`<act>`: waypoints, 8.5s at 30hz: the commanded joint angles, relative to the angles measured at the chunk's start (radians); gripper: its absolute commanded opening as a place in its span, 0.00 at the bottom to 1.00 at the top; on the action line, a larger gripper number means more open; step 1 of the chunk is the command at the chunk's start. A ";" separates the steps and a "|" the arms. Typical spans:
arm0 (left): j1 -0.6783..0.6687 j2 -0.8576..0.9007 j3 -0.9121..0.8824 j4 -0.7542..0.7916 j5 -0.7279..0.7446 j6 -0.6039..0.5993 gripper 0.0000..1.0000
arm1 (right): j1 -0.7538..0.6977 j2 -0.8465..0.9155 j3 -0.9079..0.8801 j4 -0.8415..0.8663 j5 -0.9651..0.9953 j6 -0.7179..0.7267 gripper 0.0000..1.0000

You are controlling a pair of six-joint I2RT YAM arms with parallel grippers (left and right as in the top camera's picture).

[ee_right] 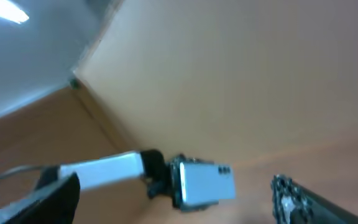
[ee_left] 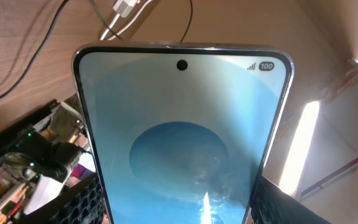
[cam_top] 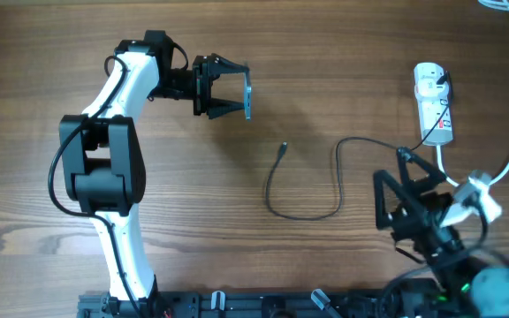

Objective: Plug charger to phone and switch on socket

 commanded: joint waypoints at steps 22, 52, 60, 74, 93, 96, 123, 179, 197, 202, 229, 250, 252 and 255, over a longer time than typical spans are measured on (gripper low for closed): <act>-0.039 -0.043 -0.004 -0.006 0.056 0.023 0.69 | 0.318 0.879 0.871 -1.004 0.106 -0.455 0.94; -0.038 -0.043 -0.004 -0.018 0.056 0.023 0.69 | 0.245 1.381 1.059 -1.260 1.028 -0.066 1.00; -0.038 -0.043 -0.004 -0.017 0.056 0.023 0.69 | 0.164 1.382 1.059 -1.254 1.028 -0.067 1.00; -0.039 -0.043 -0.004 -0.018 0.056 0.023 0.69 | 0.162 1.382 1.059 -1.009 1.027 -0.066 1.00; -0.037 -0.043 -0.004 -0.022 0.056 0.023 0.68 | 0.162 1.382 1.059 -0.910 1.027 -0.066 1.00; -0.037 -0.043 -0.004 -0.045 0.056 0.023 0.69 | 0.162 1.382 1.059 -0.911 1.027 -0.066 1.00; -0.037 -0.043 -0.004 -0.044 0.056 0.024 0.68 | 0.162 1.382 1.059 -0.910 1.027 -0.066 1.00; -0.037 -0.043 -0.004 -0.024 0.056 0.023 0.68 | 0.773 1.309 1.220 -0.994 0.698 -0.137 0.93; -0.037 -0.043 -0.004 -0.024 0.056 0.023 0.68 | 0.819 1.533 1.233 -0.947 0.909 -0.014 0.73; -0.037 -0.043 -0.004 -0.012 0.056 0.023 0.68 | 0.819 1.539 1.233 -0.873 0.909 -0.056 0.52; -0.037 -0.043 -0.004 -0.013 0.056 0.023 0.69 | 0.816 1.576 1.233 -0.822 0.973 -0.067 0.45; -0.037 -0.043 -0.004 -0.013 0.056 0.023 0.69 | 0.816 1.576 1.233 -0.817 0.961 -0.090 0.18; -0.037 -0.043 -0.004 -0.013 0.056 0.023 0.69 | 0.816 1.576 1.233 -0.817 0.962 -0.090 0.17; -0.037 -0.043 -0.004 -0.013 0.056 0.023 0.69 | 0.816 1.576 1.233 -0.820 0.961 -0.090 0.11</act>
